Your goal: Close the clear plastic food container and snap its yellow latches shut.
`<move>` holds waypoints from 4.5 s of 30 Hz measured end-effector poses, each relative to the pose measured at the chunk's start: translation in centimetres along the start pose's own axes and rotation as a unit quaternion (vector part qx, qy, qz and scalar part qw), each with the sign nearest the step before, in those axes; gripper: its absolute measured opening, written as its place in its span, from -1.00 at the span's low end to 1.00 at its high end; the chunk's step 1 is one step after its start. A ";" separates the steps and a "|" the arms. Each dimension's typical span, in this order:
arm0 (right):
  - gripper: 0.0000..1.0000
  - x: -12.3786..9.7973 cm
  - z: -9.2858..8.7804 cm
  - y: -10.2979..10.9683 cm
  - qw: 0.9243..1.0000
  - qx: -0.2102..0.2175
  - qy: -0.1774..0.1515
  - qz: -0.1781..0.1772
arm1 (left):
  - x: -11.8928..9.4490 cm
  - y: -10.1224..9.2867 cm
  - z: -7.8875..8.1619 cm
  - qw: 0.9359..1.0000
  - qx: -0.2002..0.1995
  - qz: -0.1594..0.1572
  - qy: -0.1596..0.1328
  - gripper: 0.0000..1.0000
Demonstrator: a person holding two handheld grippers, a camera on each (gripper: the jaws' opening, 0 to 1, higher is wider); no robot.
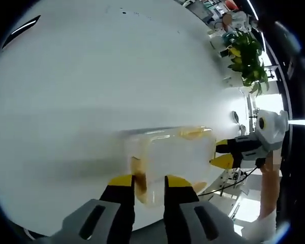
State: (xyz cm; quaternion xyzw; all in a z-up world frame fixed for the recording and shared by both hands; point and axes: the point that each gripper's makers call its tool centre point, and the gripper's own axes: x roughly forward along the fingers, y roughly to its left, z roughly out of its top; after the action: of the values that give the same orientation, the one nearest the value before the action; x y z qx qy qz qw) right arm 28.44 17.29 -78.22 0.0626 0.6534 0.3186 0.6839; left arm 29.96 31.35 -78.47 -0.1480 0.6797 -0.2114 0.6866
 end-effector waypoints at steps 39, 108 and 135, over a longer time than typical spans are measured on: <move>-0.39 -3.0 3.4 -2.6 0.967 -0.226 -0.039 -0.115 | -2.8 0.9 4.3 0.970 0.201 0.028 -0.136 -0.10; -0.20 3.4 6.6 4.0 0.906 -0.415 0.054 0.063 | 3.3 -8.3 -2.8 0.677 0.703 0.056 -0.212 -0.40; -0.27 3.5 5.8 4.1 0.898 -0.423 0.105 0.053 | 3.6 -8.6 -3.2 0.634 0.739 0.084 -0.210 -0.57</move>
State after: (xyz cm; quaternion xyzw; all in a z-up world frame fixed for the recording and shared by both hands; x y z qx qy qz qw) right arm 32.21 24.27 -78.31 -0.2320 0.5211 0.6055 0.5551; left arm 25.96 22.34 -77.51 0.4265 0.1433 -0.5481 0.7051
